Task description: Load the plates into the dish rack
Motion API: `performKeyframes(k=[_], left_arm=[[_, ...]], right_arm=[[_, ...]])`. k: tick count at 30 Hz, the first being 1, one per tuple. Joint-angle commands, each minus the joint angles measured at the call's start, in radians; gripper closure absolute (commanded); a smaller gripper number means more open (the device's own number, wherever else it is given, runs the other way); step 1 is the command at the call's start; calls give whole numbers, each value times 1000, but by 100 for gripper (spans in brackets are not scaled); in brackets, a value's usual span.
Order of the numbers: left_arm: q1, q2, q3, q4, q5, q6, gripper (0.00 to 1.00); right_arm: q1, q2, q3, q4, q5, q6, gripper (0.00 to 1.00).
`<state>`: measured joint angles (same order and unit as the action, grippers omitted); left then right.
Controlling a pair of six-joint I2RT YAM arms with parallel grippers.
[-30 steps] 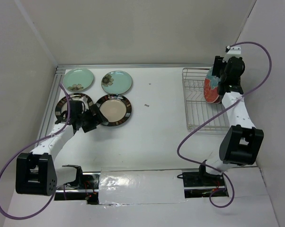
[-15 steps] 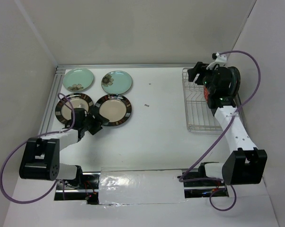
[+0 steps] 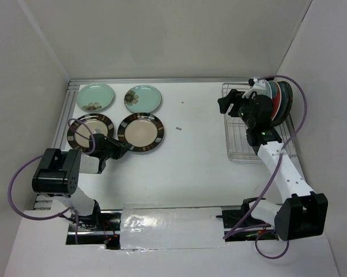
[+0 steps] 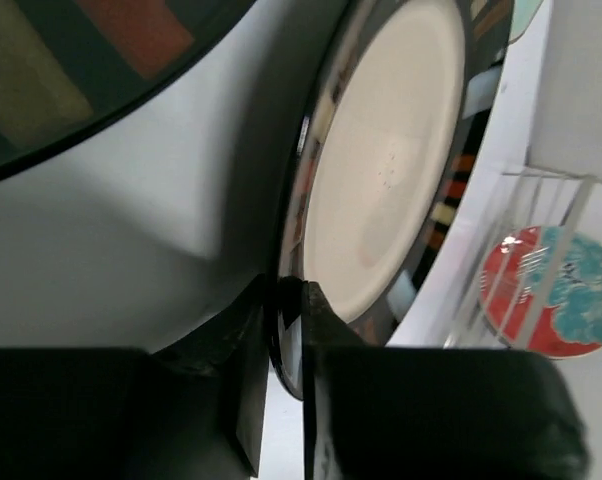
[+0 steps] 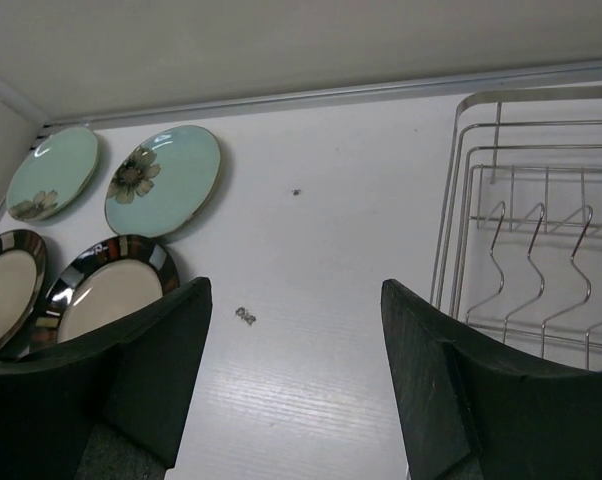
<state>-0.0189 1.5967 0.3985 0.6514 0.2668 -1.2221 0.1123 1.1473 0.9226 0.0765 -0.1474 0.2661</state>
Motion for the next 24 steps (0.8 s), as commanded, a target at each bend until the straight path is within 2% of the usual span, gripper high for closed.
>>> performKeyframes(k=[1, 2, 3, 4, 5, 15, 24], left_arm=[[-3, 14, -33, 21, -20, 3, 85], [-3, 14, -33, 21, -20, 3, 85], [-3, -6, -46, 21, -20, 3, 89], [-3, -17, -56, 21, -20, 3, 98], [-3, -27, -56, 7, -20, 3, 100], [-3, -208, -66, -19, 118, 102, 100], [-3, -376, -46, -65, 225, 138, 100]], right_arm=[[21, -52, -22, -4, 20, 9, 24], [21, -52, -22, -4, 20, 9, 24], [21, -61, -22, -15, 20, 9, 24], [32, -61, -22, -24, 20, 9, 24], [32, -61, -22, -24, 20, 9, 24], [122, -27, -13, -67, -75, 70, 23], [198, 17, -22, -67, -144, 81, 18]])
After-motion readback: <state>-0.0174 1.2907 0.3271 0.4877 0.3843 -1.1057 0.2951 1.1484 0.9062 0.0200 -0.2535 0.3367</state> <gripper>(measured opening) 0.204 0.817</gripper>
